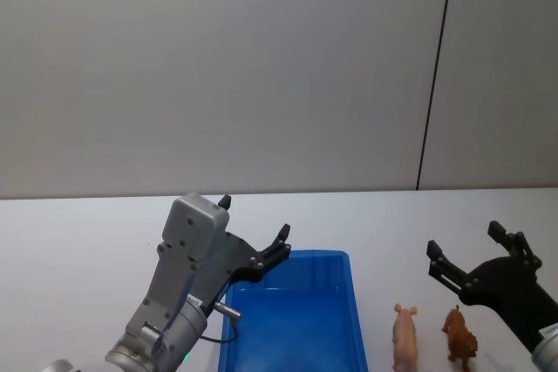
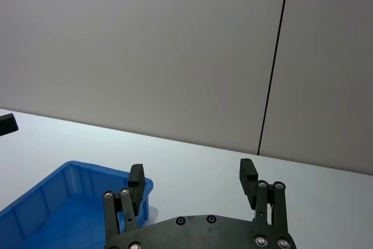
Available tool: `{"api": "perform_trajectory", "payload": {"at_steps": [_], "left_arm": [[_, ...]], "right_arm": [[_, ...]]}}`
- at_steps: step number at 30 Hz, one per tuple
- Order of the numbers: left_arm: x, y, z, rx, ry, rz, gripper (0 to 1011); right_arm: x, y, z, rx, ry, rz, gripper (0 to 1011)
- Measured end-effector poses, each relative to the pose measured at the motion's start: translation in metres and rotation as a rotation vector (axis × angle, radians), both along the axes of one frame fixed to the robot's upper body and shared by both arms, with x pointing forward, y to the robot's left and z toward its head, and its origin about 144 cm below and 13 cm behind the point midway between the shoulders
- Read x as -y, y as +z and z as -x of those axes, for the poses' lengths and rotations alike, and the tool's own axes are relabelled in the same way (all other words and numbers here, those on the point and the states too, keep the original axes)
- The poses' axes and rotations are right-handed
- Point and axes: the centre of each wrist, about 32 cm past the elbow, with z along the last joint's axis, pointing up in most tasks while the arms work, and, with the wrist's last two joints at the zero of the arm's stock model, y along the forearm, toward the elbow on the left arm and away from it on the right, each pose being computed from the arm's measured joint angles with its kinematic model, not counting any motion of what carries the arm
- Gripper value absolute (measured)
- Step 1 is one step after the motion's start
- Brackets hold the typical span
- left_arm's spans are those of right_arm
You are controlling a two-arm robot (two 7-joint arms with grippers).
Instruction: Pick up the two dolls from the table and place them into the box.
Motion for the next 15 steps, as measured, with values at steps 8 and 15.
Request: {"api": "perform_trajectory", "payload": {"at_steps": [8,15], "left_arm": [[0.0,0.0,0.0,0.0,0.0,0.0,1001],[0.0,0.0,0.0,0.0,0.0,0.0,1001]], "right_arm": [[0.018,-0.001,-0.001,-0.018,0.001,0.026,1001],[0.037,-0.003,0.001,-0.06,0.004,0.051,1001]]}}
